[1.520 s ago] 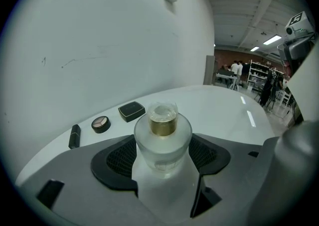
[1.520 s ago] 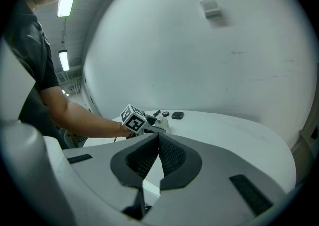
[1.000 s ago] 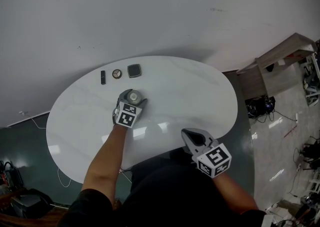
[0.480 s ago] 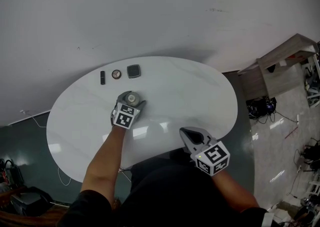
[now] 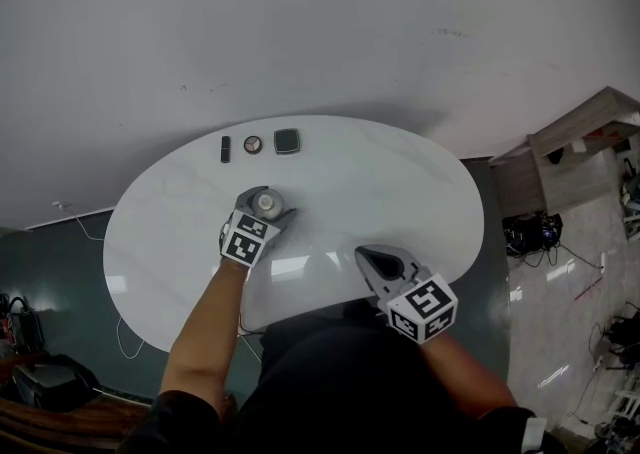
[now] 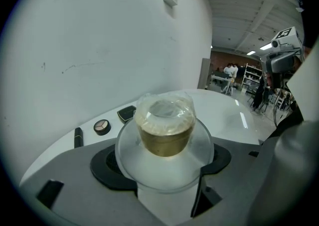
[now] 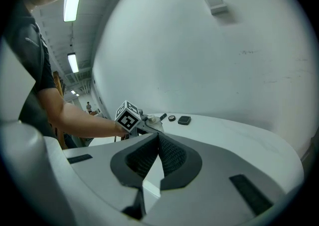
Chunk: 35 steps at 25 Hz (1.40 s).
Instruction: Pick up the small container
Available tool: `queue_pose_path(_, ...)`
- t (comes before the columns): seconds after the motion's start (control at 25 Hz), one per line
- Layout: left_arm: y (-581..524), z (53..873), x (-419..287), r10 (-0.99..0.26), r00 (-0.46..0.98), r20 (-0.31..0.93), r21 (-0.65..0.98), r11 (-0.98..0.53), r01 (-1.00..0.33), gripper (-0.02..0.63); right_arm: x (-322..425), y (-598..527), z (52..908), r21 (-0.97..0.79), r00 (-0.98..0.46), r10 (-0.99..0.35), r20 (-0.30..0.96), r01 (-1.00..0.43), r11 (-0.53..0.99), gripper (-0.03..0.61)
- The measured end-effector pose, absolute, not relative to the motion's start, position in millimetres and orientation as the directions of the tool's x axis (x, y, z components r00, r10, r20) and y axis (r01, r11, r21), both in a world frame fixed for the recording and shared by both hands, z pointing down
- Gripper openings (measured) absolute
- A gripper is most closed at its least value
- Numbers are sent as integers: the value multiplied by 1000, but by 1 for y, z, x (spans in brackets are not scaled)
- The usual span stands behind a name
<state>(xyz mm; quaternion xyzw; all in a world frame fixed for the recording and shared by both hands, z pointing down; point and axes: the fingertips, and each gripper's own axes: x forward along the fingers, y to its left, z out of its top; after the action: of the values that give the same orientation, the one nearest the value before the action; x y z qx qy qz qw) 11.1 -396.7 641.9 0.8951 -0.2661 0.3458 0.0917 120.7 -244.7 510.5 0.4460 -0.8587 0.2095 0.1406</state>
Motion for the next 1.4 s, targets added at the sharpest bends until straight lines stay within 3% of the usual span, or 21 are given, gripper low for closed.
queue_pose_path(0.84, -312, 534, -47, -516, 562, 646, -30, -753, -657, 348, 75, -271, 477, -208, -690, -641, 336, -718, 664, -5)
queue_pose_path(1.4, -268, 500, -81, -566, 533, 629, -53, -715, -697, 348, 60, -289, 471, -157, -690, -641, 336, -712, 684, -5)
